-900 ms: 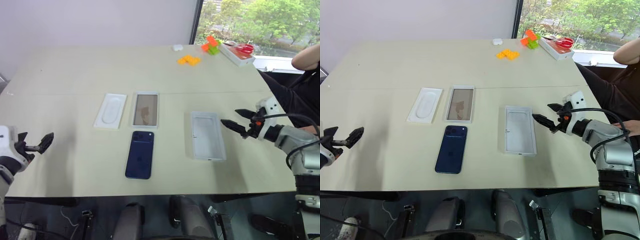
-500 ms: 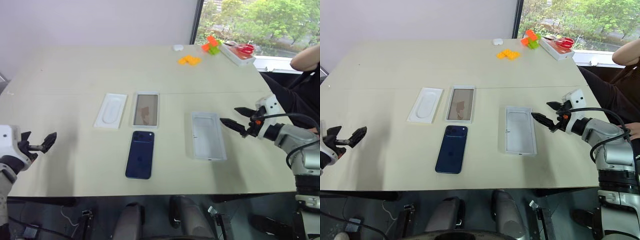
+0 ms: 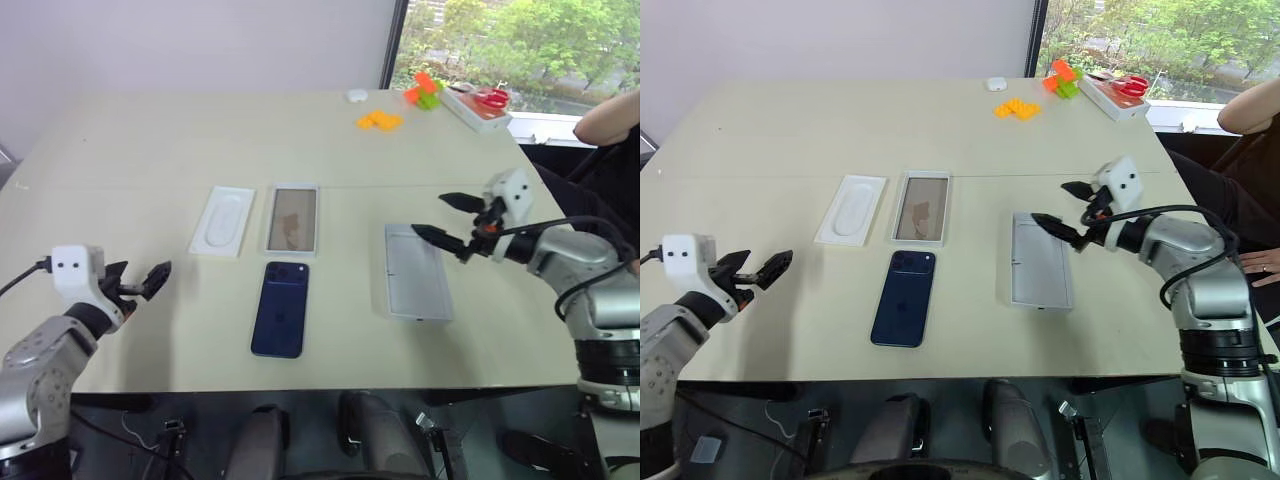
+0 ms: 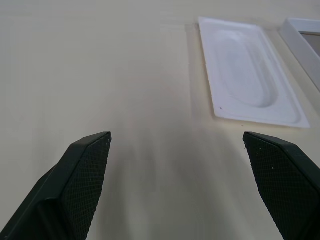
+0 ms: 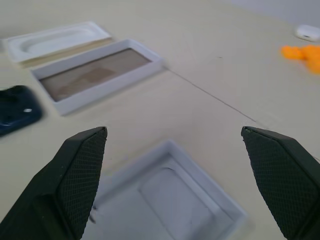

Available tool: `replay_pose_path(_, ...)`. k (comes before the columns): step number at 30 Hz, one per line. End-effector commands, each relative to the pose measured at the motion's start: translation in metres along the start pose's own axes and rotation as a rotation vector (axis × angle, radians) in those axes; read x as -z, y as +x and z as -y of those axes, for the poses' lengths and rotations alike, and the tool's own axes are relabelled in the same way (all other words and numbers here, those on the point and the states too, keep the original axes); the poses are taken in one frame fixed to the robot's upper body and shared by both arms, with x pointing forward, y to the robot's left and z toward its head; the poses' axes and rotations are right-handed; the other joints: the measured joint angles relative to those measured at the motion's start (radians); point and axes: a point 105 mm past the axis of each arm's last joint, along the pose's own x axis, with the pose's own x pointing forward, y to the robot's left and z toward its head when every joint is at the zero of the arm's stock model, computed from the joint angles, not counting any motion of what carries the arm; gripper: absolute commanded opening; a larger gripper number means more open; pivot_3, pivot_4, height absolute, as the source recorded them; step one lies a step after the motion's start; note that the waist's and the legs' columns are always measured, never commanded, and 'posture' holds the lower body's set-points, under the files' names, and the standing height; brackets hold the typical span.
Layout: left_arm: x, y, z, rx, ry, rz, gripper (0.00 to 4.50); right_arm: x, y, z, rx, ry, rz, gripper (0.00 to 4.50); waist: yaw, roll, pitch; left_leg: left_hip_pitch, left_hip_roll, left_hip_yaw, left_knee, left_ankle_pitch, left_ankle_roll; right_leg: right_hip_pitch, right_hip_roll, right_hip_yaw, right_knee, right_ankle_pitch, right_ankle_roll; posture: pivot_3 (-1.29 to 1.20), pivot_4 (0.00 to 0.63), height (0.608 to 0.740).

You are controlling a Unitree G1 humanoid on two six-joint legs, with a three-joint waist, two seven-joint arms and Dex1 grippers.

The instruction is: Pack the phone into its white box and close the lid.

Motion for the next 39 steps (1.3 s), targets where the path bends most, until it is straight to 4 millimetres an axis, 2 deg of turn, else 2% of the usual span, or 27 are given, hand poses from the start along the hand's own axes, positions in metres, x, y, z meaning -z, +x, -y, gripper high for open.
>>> replay_pose_path(1, -0.015, 0.015, 0.008, -0.043, -0.076, 0.014, 4.44, -0.031, 0.019, -0.038, -0.139, -0.112, 0.07, 4.5, 0.0, 0.0, 0.0, 0.0, 0.0, 0.0, 0.0, 0.0, 0.0, 0.0, 0.0, 0.0, 0.0, 0.0, 0.0, 0.0, 0.15, 0.732)
replay_pose_path(4, -0.01, 0.029, 0.012, -0.074, -0.177, -0.094, 4.44, -0.035, 0.029, -0.066, -0.226, -0.125, 0.089, 4.5, 0.001, -0.001, 0.0, 0.0, 0.0, -0.001, 0.0, 0.0, 0.0, 0.0, 0.0, -0.001, 0.0, 0.0, 0.0, 0.0, 0.15, 0.732)
replay_pose_path(9, 0.001, 0.045, 0.032, -0.006, -0.31, -0.262, 4.44, -0.035, 0.034, -0.089, -0.267, -0.086, 0.119, 4.5, 0.001, -0.001, 0.0, -0.001, -0.005, -0.003, 0.0, 0.0, 0.0, 0.0, -0.002, 0.0, 0.0, 0.0, 0.001, 0.0, 0.15, 0.732)
replay_pose_path(15, 0.009, 0.052, 0.054, 0.062, -0.375, -0.385, 4.44, -0.033, 0.029, -0.101, -0.291, -0.065, 0.121, 4.5, 0.003, -0.001, -0.001, 0.001, -0.006, -0.004, 0.001, 0.0, 0.0, 0.001, -0.003, 0.0, 0.001, 0.0, 0.001, 0.0, 0.15, 0.732)
replay_pose_path(22, 0.009, 0.059, 0.066, 0.097, -0.459, -0.384, 4.44, -0.03, 0.027, -0.105, -0.293, -0.046, 0.113, 4.5, 0.004, -0.001, -0.001, 0.002, -0.007, -0.004, 0.0, 0.0, 0.0, 0.003, -0.004, 0.0, 0.001, 0.0, 0.001, 0.0, 0.15, 0.732)
replay_pose_path(25, 0.01, 0.062, 0.061, 0.067, -0.481, -0.357, 3.59, -0.029, 0.026, -0.107, -0.303, -0.044, 0.102, 4.5, 0.004, -0.001, -0.001, 0.003, -0.007, -0.004, 0.0, 0.0, 0.0, 0.004, -0.004, 0.0, 0.001, 0.0, 0.001, 0.0, 0.15, 0.732)
replay_pose_path(28, 0.008, 0.062, 0.063, 0.078, -0.524, -0.327, 2.15, -0.027, 0.025, -0.108, -0.305, -0.043, 0.093, 4.5, 0.005, -0.001, -0.001, 0.004, -0.007, -0.004, 0.0, 0.0, 0.0, 0.004, -0.004, 0.0, 0.001, 0.0, 0.001, 0.0, 0.15, 0.732)
replay_pose_path(32, 0.005, 0.063, 0.067, 0.097, -0.587, -0.293, 0.01, -0.028, 0.025, -0.109, -0.307, -0.043, 0.092, 4.5, 0.004, -0.002, -0.001, 0.003, -0.008, -0.004, 0.0, 0.0, 0.0, 0.004, -0.004, 0.0, 0.0, 0.0, 0.002, 0.0, 0.15, 0.732)
replay_pose_path(35, 0.003, 0.061, 0.065, 0.113, -0.639, -0.259, 0.01, -0.029, 0.026, -0.11, -0.312, -0.044, 0.094, 4.5, 0.002, -0.002, -0.001, 0.004, -0.008, -0.004, 0.0, 0.0, 0.0, 0.004, -0.004, 0.0, 0.0, -0.001, 0.002, 0.0, 0.15, 0.732)
replay_pose_path(39, -0.01, 0.055, 0.063, 0.145, -0.666, -0.156, 0.01, -0.029, 0.026, -0.111, -0.316, -0.045, 0.093, 4.5, -0.001, -0.002, 0.0, 0.004, -0.007, -0.004, 0.0, 0.0, 0.0, 0.004, -0.003, 0.0, 0.0, -0.001, 0.002, 0.0, 0.15, 0.732)
